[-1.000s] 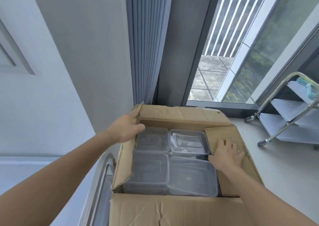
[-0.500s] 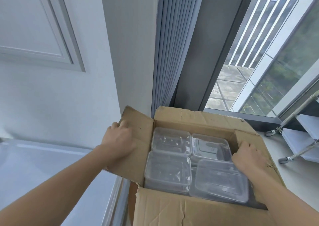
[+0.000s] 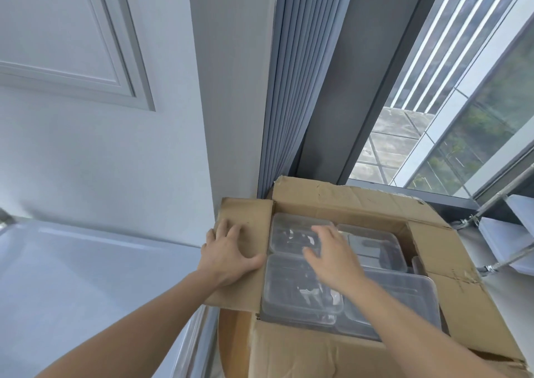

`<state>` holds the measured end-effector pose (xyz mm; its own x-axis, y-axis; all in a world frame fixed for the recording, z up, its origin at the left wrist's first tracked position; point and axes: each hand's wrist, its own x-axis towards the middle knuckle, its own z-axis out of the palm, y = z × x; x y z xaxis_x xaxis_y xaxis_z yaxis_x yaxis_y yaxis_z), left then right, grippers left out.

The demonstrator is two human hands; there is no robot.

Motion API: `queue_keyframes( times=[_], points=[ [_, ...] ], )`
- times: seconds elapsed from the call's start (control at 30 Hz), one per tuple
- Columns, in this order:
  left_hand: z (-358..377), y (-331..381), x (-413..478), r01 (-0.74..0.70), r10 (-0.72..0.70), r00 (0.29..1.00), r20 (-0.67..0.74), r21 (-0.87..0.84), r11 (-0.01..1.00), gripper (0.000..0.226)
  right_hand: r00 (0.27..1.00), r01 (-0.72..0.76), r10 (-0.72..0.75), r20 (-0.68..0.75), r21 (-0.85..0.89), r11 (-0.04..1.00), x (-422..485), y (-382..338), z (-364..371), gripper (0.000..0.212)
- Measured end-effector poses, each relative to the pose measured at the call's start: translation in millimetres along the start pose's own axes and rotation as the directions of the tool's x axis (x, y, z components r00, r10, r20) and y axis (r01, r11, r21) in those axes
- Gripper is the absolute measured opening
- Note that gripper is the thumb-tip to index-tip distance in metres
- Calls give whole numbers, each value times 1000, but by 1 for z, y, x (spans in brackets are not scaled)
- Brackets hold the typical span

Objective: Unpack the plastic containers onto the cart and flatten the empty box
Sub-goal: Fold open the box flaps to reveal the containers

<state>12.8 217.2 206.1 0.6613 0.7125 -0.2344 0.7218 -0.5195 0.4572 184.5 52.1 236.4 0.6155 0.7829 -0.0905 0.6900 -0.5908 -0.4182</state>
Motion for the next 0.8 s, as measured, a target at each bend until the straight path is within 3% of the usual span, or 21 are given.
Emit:
queue_keyframes(
  times=[0.07, 0.17, 0.27, 0.33, 0.43, 0.53, 0.6, 0.67, 0.73, 0.8],
  points=[
    [9, 2, -5, -14, 14, 1000, -1, -126, 992, 110, 997, 0, -8, 76, 98, 995, -3, -25, 11, 48],
    [17, 3, -4, -12, 19, 999, 29, -233, 972, 112, 971, -118, 51, 235, 282, 952, -10, -52, 27, 37],
    [27, 1, -3, 34, 13, 986, 168, -273, 962, 86, 957, -226, 121, 263, 420, 879, -14, -59, 37, 22],
    [35, 2, -4, 120, 13, 955, 297, -425, 897, 73, 953, -260, 142, 269, 479, 838, -14, -55, 42, 21],
    [41, 8, -2, 293, -32, 913, 408, -597, 747, 93, 927, -332, 161, 338, 543, 772, -17, -50, 43, 25],
    [36, 10, 5, 320, -16, 888, 459, -594, 738, 96, 897, -416, 170, 408, 649, 637, -18, -43, 45, 40],
    [34, 7, 11, 349, 3, 873, 488, -628, 696, 75, 887, -450, 175, 426, 723, 524, -15, -37, 52, 48],
    [31, 9, 12, 372, 16, 868, 496, -672, 640, 42, 869, -495, 203, 452, 798, 343, -15, -35, 57, 51],
    [27, 11, 14, 381, 8, 873, 487, -694, 611, 34, 857, -511, 199, 474, 832, 217, -16, -37, 60, 52],
    [22, 10, 13, 397, -32, 879, 476, -694, 601, 30, 859, -507, 184, 477, 843, 181, -16, -43, 65, 53]
  ],
)
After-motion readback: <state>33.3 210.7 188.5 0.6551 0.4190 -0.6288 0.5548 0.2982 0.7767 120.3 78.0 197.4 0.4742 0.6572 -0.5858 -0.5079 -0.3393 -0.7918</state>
